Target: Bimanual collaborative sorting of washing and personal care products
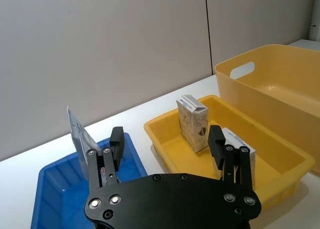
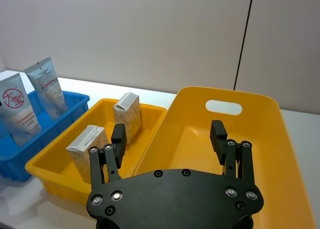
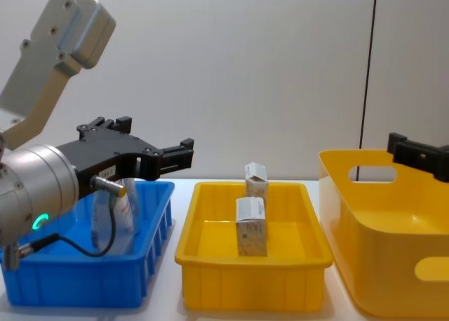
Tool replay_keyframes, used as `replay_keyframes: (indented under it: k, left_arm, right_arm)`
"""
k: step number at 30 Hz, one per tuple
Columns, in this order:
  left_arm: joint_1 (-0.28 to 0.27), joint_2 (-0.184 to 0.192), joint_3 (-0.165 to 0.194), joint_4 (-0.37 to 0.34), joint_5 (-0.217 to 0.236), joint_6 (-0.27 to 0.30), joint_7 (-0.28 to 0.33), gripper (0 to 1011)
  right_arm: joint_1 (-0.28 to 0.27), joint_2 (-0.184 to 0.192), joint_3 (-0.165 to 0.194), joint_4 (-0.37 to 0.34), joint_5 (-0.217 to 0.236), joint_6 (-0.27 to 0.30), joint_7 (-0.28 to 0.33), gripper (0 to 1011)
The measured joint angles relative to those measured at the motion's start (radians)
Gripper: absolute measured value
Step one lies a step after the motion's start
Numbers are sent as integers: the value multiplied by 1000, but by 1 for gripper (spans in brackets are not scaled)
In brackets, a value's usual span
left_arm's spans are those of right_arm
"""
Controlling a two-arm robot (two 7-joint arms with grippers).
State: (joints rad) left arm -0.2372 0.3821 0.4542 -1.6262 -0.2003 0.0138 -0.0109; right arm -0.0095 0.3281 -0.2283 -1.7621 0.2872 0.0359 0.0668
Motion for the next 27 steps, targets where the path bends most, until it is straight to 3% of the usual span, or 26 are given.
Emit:
replay_keyframes:
  k: [12,27]
  left_arm:
    - [0,0,0,0,0,0,0,1001]
    - [0,0,0,0,0,0,0,1001]
  right_arm:
    - [48,-38,-26,43,0,32,11,1004]
    - [140,-131,-82,121,-33,110,-22,1003]
